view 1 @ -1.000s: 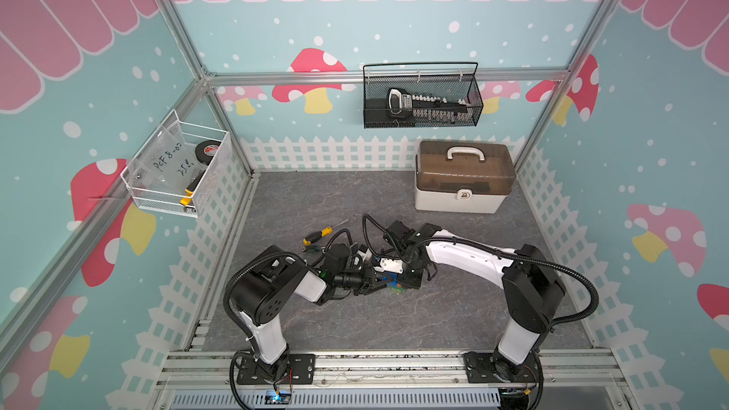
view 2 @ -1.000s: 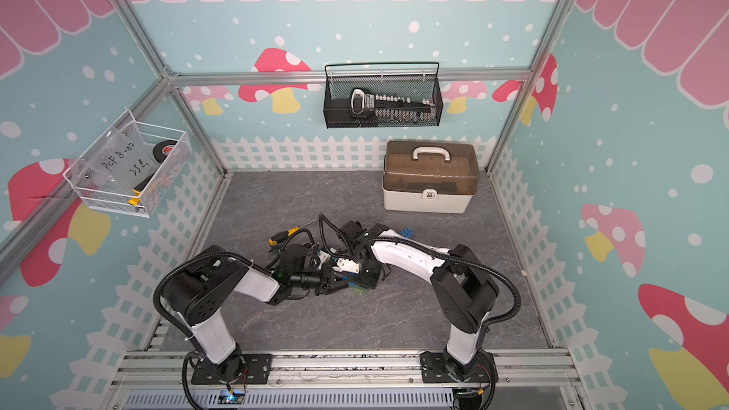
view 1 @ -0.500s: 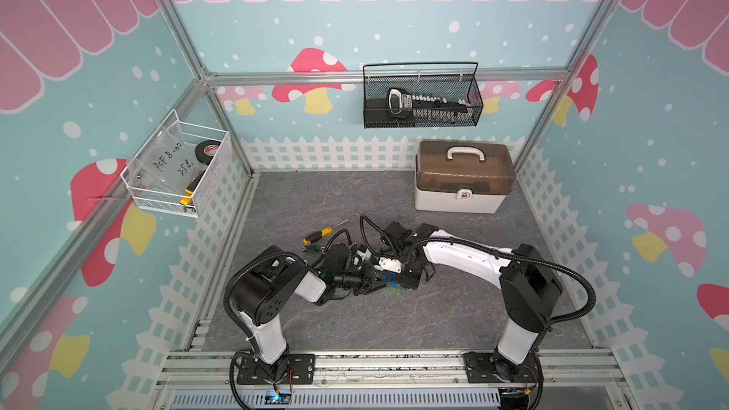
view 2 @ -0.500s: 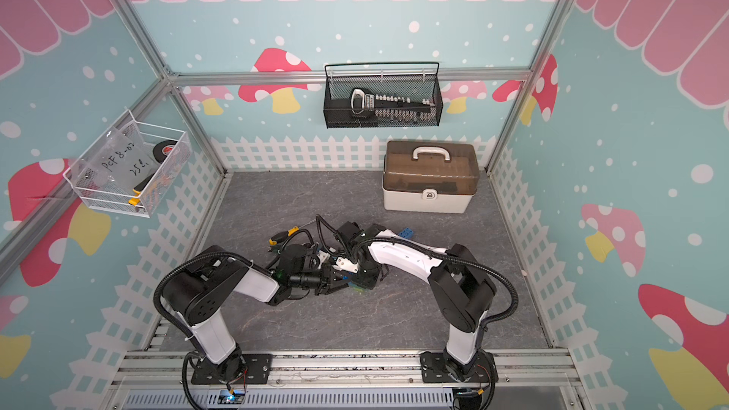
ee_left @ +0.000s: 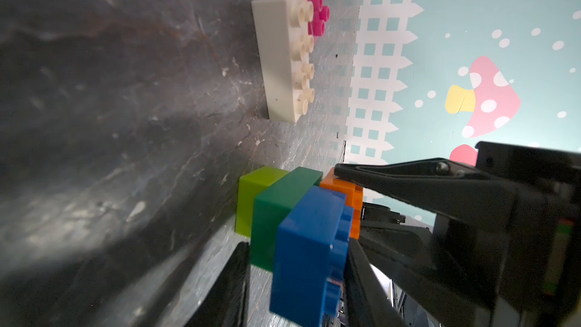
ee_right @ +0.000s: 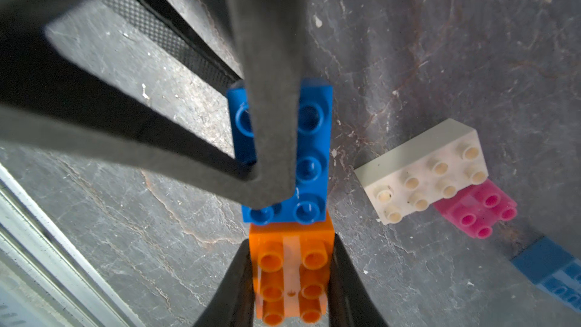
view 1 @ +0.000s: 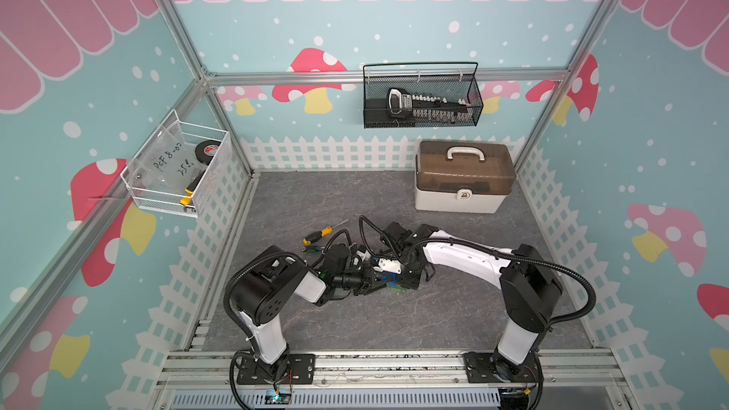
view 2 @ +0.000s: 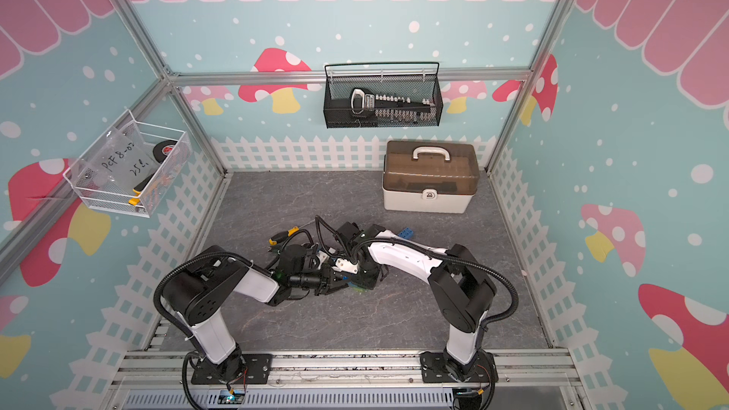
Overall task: Assemble a heart with lego
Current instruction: Assemble the lego brick with the lego brick.
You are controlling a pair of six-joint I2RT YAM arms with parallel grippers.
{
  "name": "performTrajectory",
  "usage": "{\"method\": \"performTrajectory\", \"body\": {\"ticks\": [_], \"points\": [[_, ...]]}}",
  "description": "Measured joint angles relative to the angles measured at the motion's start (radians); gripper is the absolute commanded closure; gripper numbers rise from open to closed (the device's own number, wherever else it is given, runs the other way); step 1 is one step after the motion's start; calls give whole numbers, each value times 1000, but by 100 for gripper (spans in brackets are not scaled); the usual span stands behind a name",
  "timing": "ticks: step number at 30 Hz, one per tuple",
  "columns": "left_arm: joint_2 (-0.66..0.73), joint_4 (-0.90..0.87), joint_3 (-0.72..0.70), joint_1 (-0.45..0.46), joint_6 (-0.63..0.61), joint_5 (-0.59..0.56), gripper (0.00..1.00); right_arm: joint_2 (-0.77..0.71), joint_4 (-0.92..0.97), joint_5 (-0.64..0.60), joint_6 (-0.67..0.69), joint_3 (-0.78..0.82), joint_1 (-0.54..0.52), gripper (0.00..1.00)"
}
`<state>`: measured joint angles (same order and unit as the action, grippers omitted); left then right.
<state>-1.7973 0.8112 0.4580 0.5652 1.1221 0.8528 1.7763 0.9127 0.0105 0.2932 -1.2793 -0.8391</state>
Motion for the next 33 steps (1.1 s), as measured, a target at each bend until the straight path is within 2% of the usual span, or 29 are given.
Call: {"method": "performTrajectory", "body": {"ticks": [13,26,33], "points": [[0,14,-10,0,4,4,66,-1,10,50,13,-2,8,93],[0,29,-15,0,31,-6,66,2,0,-74,-33,-5,-13,94],[0,34,-17,0,35,-11,66,1,-8,-47,-21,-3,-10,94]]}}
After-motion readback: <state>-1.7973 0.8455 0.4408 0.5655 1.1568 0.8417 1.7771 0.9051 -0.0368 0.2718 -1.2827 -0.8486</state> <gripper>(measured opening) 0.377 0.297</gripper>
